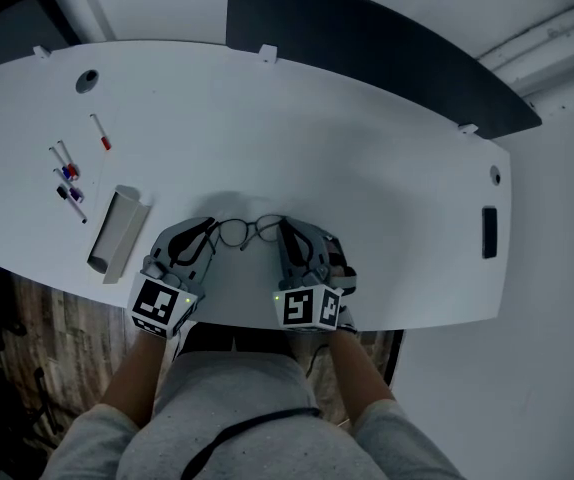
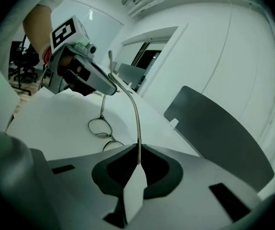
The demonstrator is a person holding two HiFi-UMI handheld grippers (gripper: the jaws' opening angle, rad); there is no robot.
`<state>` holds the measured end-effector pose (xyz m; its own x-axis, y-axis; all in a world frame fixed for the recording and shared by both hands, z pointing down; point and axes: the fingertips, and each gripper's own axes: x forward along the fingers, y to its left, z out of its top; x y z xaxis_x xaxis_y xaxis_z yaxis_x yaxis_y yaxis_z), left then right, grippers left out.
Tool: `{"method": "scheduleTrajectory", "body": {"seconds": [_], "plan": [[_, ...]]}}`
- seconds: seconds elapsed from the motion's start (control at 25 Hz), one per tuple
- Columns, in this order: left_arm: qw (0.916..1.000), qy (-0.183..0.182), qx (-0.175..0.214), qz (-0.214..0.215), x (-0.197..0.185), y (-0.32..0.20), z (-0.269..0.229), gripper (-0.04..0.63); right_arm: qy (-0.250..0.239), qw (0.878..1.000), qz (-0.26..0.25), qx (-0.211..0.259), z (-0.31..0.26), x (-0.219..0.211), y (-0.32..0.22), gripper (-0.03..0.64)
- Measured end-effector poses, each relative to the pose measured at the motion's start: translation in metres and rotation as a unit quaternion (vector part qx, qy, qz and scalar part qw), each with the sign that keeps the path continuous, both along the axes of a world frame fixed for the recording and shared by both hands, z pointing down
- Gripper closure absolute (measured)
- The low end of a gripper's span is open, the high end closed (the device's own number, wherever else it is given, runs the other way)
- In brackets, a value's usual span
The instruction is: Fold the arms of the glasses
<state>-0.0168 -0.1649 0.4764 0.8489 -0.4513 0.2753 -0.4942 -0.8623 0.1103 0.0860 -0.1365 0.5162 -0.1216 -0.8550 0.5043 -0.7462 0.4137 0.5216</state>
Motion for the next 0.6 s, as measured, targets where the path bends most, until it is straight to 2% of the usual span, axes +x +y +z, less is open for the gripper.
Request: {"method": "scheduleTrajectory", "body": {"seconds": [0.16,0.6], "plan": [[1.0,0.003,-0.003,-0.004,0.0,-0.003,0.001,0.561,0.045,0.999,-0.026,0.001,0.003,-0.005,0.0,0.583],[0.9998,0.012,-0.011,-0.008,0.001,-0.006,-0.002,0.557,0.113,0.991,-0.074,-0.008,0.013,-0.014,0.004,0.583]]}}
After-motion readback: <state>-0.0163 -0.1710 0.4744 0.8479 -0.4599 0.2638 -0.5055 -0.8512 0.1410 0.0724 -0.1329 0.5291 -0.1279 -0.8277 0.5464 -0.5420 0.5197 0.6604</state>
